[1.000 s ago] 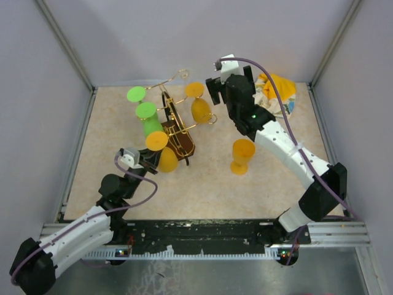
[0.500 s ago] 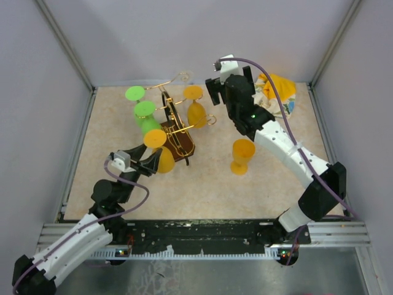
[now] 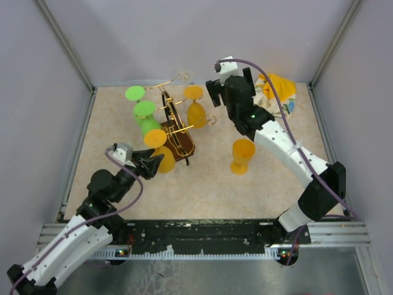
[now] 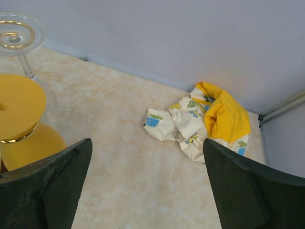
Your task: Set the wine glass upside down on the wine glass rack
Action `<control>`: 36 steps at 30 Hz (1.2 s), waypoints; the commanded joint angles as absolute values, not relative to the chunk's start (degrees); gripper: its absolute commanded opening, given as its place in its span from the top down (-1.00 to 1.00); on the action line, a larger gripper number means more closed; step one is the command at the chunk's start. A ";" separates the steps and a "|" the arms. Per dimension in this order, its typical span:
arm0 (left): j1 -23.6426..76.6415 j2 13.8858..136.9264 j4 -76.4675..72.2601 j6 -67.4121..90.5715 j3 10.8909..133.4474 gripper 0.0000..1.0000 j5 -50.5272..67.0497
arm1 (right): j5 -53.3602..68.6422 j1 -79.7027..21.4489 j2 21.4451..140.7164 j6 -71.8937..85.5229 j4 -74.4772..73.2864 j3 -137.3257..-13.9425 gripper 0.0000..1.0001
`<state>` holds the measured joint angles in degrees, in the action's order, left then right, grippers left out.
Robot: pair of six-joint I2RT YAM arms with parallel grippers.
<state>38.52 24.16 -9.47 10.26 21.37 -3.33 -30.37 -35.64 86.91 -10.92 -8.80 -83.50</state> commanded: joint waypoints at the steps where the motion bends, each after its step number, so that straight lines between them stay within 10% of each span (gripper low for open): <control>1: 38.85 20.44 0.54 12.41 25.18 -0.05 -6.61 | -31.49 -34.81 86.92 -11.33 -8.10 -83.79 -0.99; 20: 38.85 36.21 26.88 18.92 43.21 -0.06 -55.00 | -32.05 -33.65 86.18 -9.86 -11.84 -83.29 -0.99; 36: 37.01 49.86 4.85 -1.70 54.35 -0.16 -52.23 | -21.33 -23.54 76.35 1.81 -33.54 -79.90 -0.98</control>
